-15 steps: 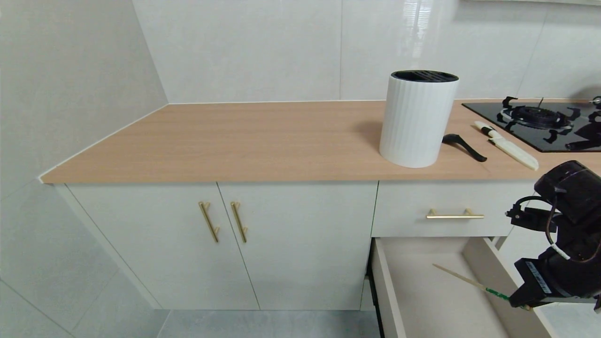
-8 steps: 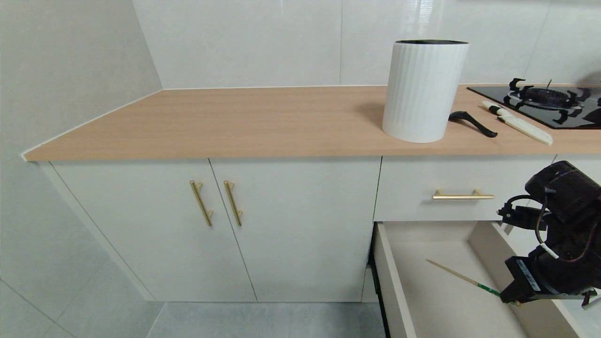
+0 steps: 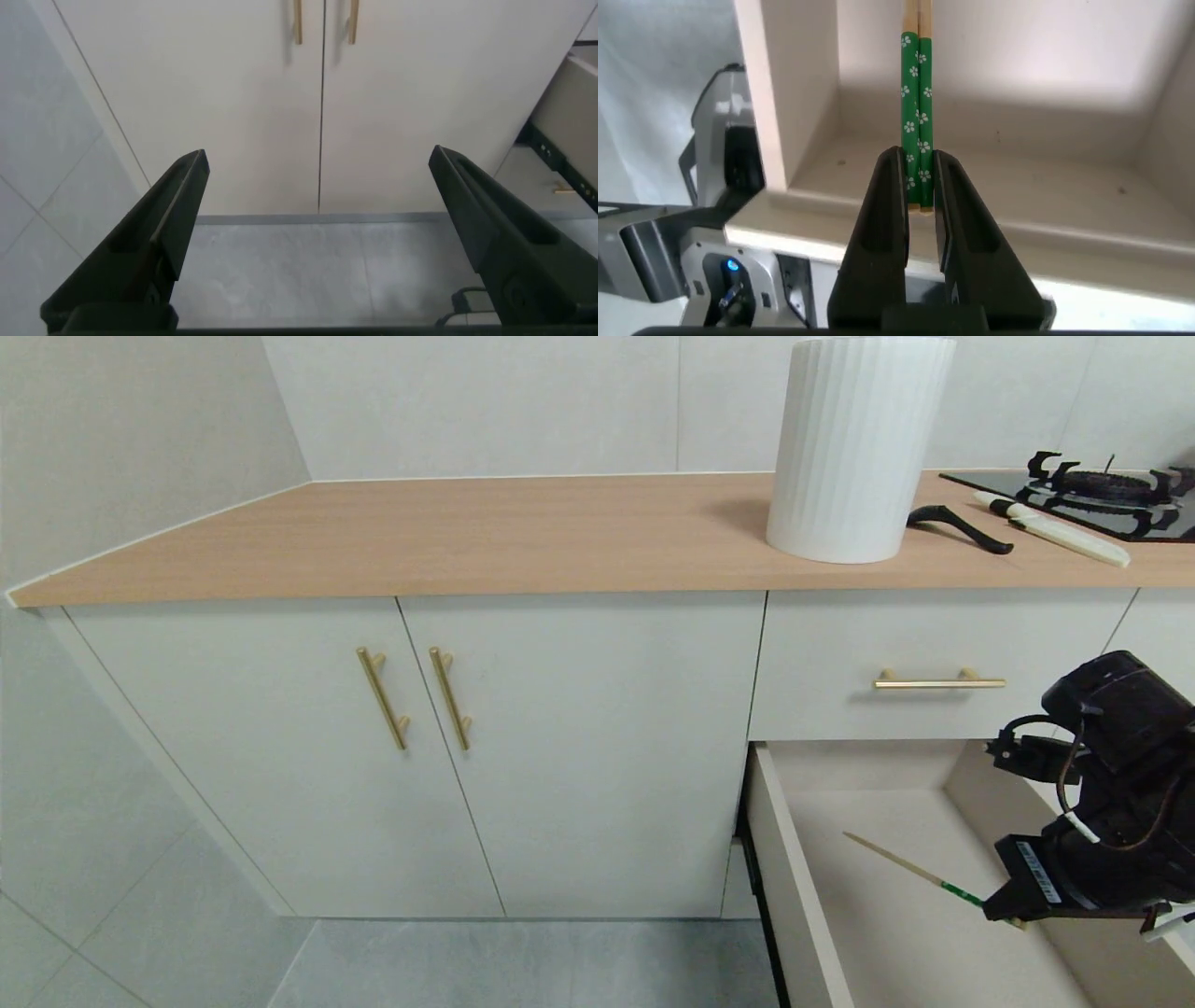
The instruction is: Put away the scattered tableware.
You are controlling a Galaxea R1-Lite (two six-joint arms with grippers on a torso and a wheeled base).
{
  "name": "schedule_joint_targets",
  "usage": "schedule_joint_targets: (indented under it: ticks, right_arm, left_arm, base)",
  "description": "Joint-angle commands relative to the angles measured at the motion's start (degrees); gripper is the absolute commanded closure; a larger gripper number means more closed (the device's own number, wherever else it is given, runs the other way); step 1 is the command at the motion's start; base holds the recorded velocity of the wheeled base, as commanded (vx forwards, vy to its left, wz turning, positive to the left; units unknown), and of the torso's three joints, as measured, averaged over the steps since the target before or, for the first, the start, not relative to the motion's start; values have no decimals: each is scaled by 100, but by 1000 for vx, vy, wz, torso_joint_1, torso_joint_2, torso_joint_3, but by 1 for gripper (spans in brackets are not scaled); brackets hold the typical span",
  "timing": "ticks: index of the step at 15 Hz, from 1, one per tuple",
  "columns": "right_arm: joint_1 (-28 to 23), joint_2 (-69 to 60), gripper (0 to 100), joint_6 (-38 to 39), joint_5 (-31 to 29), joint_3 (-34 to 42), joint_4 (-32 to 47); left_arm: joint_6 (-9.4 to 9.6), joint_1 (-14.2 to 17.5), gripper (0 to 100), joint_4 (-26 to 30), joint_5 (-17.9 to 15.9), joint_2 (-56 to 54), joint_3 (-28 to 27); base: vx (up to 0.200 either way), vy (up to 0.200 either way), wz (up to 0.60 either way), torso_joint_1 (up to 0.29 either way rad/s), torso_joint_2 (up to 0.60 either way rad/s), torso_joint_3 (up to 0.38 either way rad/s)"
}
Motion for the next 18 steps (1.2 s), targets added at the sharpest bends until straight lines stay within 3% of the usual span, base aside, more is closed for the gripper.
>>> schedule_joint_targets:
  ticks: [1, 2, 5, 8, 10, 16, 18]
  right_arm:
    - [3, 2, 100, 5, 11, 24, -39]
    - [11, 28, 100, -3, 11, 59, -170]
    - [134, 635, 100, -47, -33, 630, -1577]
    - [275, 1593, 100, -39, -605, 999, -2930]
    - [284, 2111, 100, -30, -983, 1061, -3255]
    - [284, 2937, 100, -3, -1062, 1421, -4521]
    - [284, 3078, 100, -3, -1106, 1439, -4556]
  left_arm:
    - [0, 1, 0, -1, -1, 8, 0]
    - [0, 1, 0, -1, -1, 8, 0]
    - [0, 1, 0, -1, -1, 8, 0]
    - [0, 1, 0, -1, -1, 8, 0]
    - [0, 1, 0, -1, -1, 8, 0]
    - [0, 1, 0, -1, -1, 8, 0]
    - [0, 1, 0, -1, -1, 8, 0]
  base:
    - [0, 0, 0, -22, 66, 36]
    - [0, 0, 0, 0, 0, 0]
    - [0, 0, 0, 0, 0, 0]
    - [0, 0, 0, 0, 0, 0]
    - [0, 0, 0, 0, 0, 0]
    - [0, 0, 0, 0, 0, 0]
    - [0, 0, 0, 0, 0, 0]
